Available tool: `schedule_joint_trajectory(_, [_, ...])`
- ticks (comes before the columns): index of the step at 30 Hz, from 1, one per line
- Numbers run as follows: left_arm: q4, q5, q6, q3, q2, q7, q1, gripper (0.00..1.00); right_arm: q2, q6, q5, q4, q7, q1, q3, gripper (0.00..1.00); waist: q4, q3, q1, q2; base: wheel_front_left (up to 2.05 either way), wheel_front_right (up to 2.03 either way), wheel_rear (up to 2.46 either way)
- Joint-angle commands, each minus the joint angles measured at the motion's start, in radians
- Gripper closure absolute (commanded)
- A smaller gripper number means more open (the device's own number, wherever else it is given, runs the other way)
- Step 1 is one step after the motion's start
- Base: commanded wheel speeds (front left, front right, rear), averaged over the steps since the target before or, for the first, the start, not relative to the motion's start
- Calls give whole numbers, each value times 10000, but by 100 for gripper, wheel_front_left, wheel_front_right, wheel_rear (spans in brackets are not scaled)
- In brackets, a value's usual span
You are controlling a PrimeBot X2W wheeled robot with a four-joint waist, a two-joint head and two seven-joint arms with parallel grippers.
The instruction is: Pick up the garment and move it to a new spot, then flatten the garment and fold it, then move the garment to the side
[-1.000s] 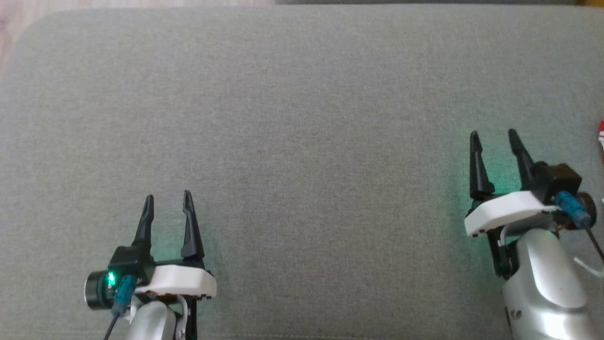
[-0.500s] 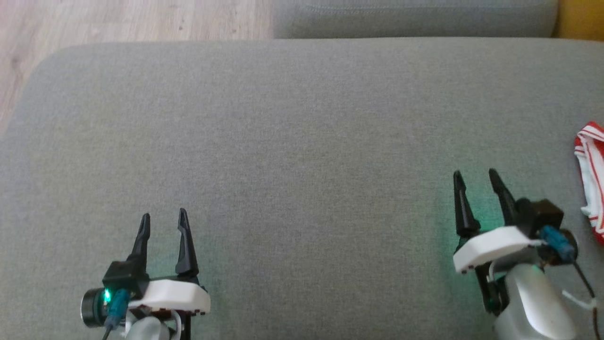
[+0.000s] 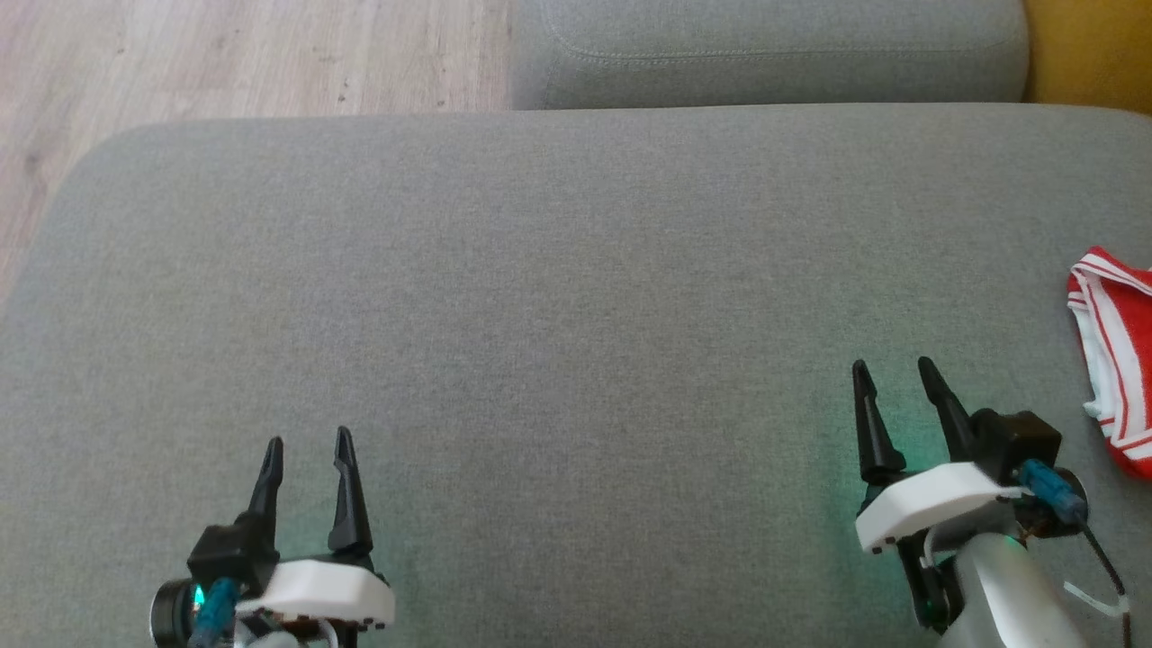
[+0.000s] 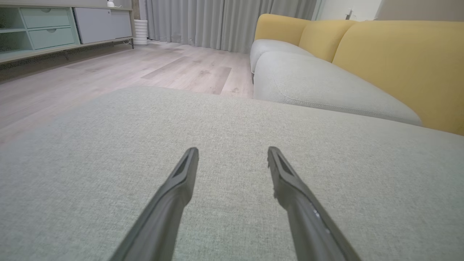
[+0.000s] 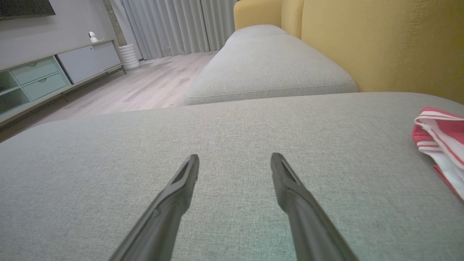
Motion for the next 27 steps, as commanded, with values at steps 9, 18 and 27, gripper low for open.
schedule_joint_trajectory(9, [62,-6,-122,29,-6,7,224,100,33,0,4,147,9,82,45,100,-85,-40,0,0,0,0,0])
schedule_joint_trajectory(18, [355,-802,-202,181,-3,258,336,100,62,-1,866,362,279,374,-84,100,-119,-70,0,0,0,0,0])
schedule_joint_trajectory(27, [191,-1673,-291,302,-1,478,302,100,61,-1,1821,80,481,442,-145,100,-152,-98,0,0,0,0,0])
